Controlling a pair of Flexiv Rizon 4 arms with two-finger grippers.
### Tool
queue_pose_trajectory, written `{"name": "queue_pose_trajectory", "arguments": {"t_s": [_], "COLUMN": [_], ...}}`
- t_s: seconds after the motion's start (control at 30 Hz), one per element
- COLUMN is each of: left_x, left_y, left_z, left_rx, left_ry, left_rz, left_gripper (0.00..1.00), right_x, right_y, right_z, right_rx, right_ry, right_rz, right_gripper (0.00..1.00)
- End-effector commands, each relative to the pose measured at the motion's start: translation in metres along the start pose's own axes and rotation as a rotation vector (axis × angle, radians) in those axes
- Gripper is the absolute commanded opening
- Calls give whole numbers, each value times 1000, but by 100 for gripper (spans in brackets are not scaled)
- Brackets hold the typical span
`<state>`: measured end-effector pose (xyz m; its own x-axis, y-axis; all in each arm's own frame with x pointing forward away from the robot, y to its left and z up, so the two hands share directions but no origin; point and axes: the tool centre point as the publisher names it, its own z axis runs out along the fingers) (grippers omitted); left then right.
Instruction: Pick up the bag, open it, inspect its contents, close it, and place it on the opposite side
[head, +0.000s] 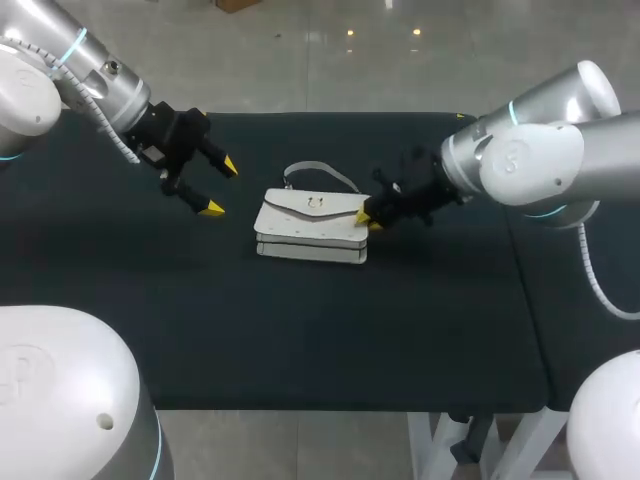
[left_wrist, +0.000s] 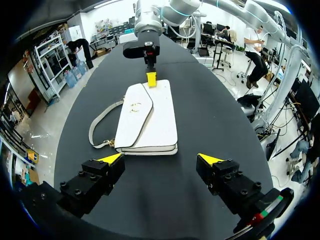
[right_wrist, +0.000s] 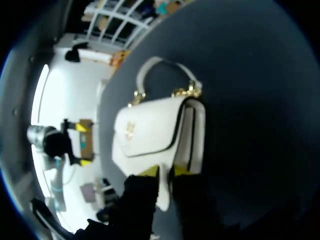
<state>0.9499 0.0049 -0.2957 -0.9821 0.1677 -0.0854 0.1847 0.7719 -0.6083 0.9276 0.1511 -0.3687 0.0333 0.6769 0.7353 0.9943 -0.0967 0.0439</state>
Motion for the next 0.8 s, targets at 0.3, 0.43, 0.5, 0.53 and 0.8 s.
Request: {"name": "queue_pose_trajectory", "arguments": {"t_s": [0.3, 0.43, 0.5, 0.53, 0.8], "left_x": [0, 0, 0, 0, 0], "left_y": [1, 1, 1, 1, 1], "left_z": [1, 1, 1, 1, 1], "left_rx": [3, 3, 3, 3, 3], "left_ry": [-1, -1, -1, -1, -1], "left_rz": [1, 1, 1, 1, 1], "left_gripper": [100, 100, 100, 100, 100], "right_x": [16, 40, 51, 55, 74], "right_y": [4, 7, 6, 6, 1], "right_z": [-61, -85, -93, -97, -110], "right_rx": [-23, -25, -39, -42, 7], "right_ry": [-143, -218, -252, -272, -456], "right_rz": [-148, -397, -534, -595, -937], "right_gripper": [100, 100, 100, 100, 100]}}
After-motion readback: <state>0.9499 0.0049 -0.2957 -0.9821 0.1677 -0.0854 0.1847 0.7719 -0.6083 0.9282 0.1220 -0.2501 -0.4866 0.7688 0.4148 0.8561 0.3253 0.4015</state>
